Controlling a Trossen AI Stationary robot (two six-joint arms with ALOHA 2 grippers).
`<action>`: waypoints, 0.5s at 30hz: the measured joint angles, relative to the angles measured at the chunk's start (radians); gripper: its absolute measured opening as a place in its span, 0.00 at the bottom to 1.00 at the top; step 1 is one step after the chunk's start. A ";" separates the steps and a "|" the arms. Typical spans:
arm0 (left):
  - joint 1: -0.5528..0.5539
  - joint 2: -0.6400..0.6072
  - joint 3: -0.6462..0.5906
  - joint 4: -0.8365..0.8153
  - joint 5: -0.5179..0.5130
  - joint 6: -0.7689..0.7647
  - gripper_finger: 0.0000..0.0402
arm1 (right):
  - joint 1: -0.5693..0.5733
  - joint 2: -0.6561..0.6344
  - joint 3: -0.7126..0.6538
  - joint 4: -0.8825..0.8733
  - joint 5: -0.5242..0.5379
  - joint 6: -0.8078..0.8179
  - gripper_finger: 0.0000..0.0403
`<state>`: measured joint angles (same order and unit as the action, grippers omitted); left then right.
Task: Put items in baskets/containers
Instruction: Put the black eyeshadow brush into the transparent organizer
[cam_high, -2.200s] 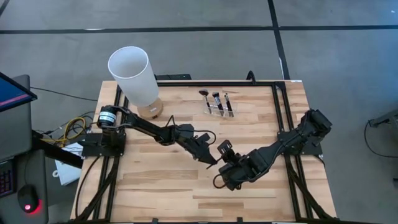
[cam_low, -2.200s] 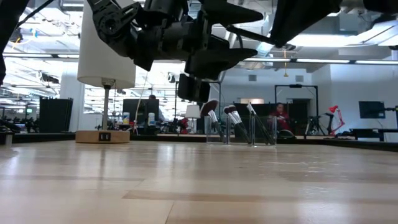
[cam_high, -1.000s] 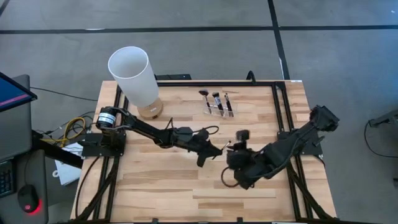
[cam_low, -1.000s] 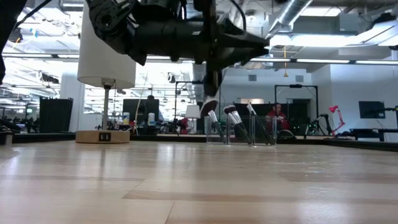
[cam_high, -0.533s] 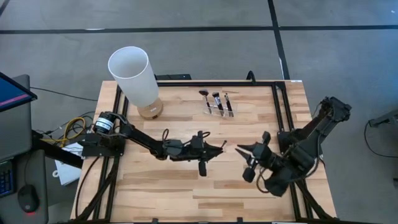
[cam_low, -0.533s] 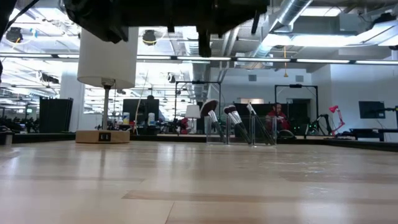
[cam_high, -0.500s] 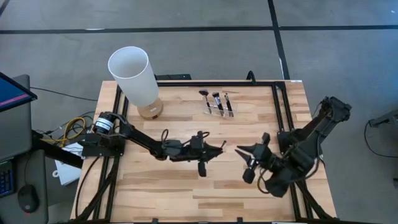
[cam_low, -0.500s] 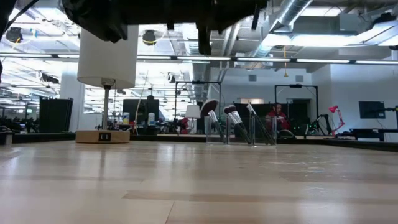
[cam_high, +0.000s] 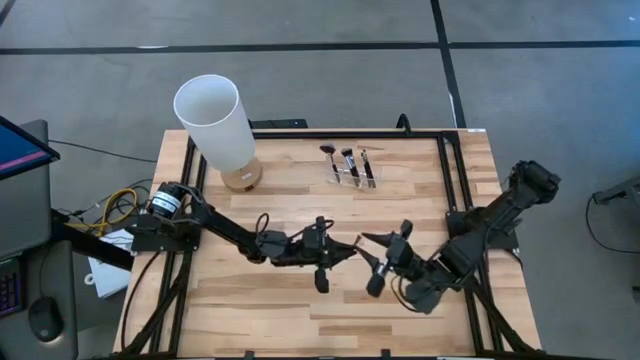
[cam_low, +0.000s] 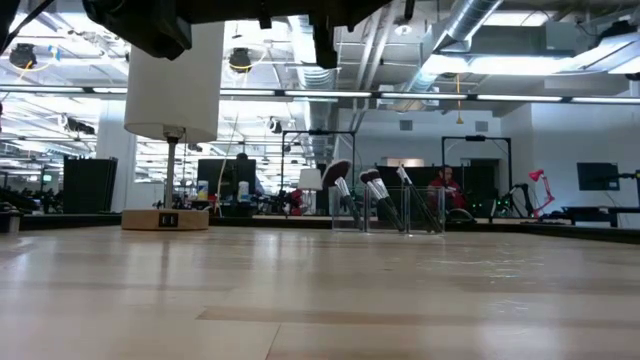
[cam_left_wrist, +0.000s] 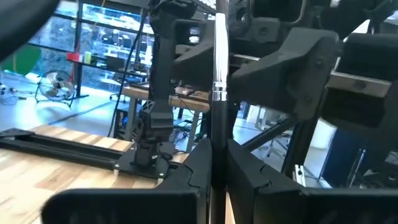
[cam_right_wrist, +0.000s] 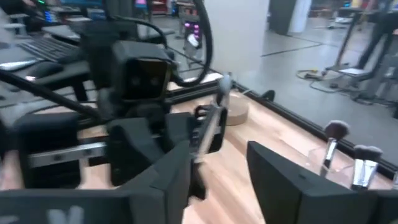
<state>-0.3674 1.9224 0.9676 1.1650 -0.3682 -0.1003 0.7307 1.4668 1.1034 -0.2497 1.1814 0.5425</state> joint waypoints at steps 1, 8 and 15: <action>0.003 0.000 0.000 0.002 0.010 0.008 0.06 | -0.009 0.006 0.000 0.002 -0.002 -0.002 0.41; -0.007 0.000 -0.001 0.027 0.030 0.085 0.06 | -0.051 0.010 0.000 0.060 -0.034 -0.051 0.50; -0.018 0.000 -0.001 0.031 0.046 0.101 0.06 | -0.059 0.010 0.000 0.247 -0.079 -0.226 0.35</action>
<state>-0.3854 1.9224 0.9668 1.1957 -0.3221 0.0005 0.6721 1.4773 1.1034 -0.0029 1.1025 0.3162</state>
